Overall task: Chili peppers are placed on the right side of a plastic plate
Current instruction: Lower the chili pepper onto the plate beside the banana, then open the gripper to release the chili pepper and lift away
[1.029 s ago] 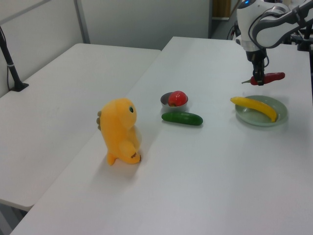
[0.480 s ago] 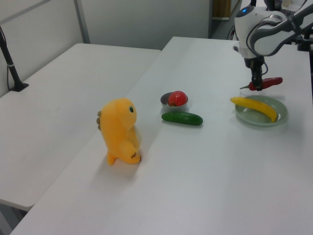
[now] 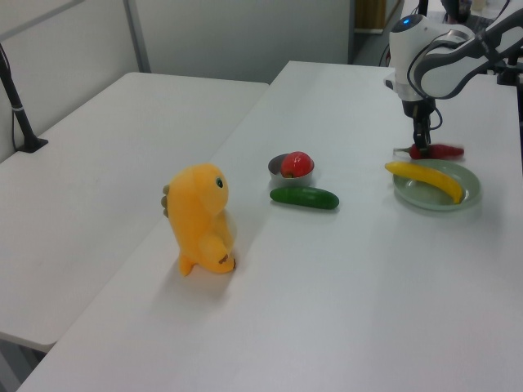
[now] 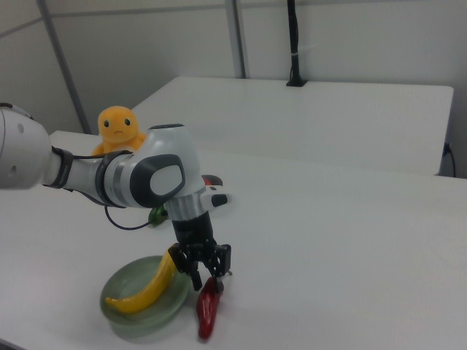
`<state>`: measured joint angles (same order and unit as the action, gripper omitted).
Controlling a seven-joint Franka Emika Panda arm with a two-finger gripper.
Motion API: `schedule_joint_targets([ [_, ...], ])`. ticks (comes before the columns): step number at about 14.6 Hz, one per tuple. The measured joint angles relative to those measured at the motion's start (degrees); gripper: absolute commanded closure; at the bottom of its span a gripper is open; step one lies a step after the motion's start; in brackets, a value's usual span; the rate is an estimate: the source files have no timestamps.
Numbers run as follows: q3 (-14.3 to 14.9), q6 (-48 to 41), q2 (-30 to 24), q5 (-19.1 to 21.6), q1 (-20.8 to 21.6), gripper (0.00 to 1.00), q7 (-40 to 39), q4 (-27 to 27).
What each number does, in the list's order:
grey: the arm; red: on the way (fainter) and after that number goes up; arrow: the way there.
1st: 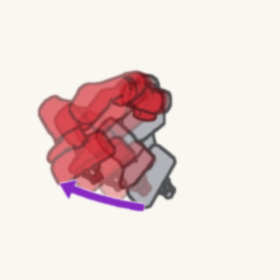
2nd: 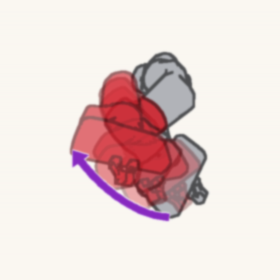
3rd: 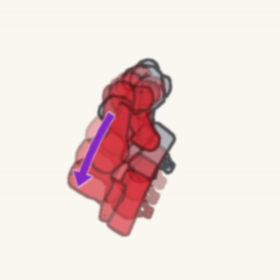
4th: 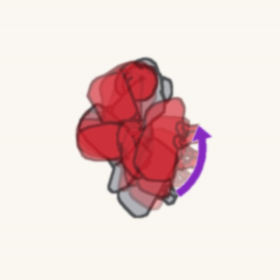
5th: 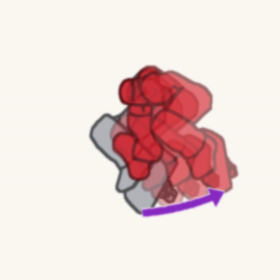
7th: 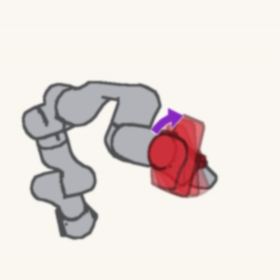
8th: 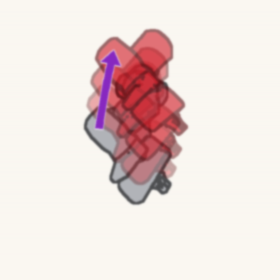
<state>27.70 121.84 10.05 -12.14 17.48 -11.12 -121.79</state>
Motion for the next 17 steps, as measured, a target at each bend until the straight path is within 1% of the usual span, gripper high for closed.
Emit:
schedule_joint_targets([
  [3, -0.18, -0.35, 1.18, 0.52, 0.15, 0.0, 0.28, 1.74],
  [6, -0.21, -3.81, 2.12, 8.46, 0.14, 0.0, 0.4, 9.48],
  [7, -0.21, -6.7, 2.09, 10.11, 0.1, 0.0, 0.4, 13.02],
  [9, -0.21, -11.26, 1.97, 11.64, 0.11, 0.0, 2.21, 19.51],
  [12, -0.33, -13.04, 1.81, 11.95, 0.48, 0.0, 10.37, 26.69],
  [13, -0.46, -13.09, 1.76, 12.61, 0.62, 0.0, 11.33, 27.91],
  [15, -1.87, -13.68, 1.53, 15.56, 1.05, 0.0, 12.2, 30.27],
  [17, -2.63, -17.17, 0.97, 17.12, 1.81, 0.0, 12.62, 32.08],
])
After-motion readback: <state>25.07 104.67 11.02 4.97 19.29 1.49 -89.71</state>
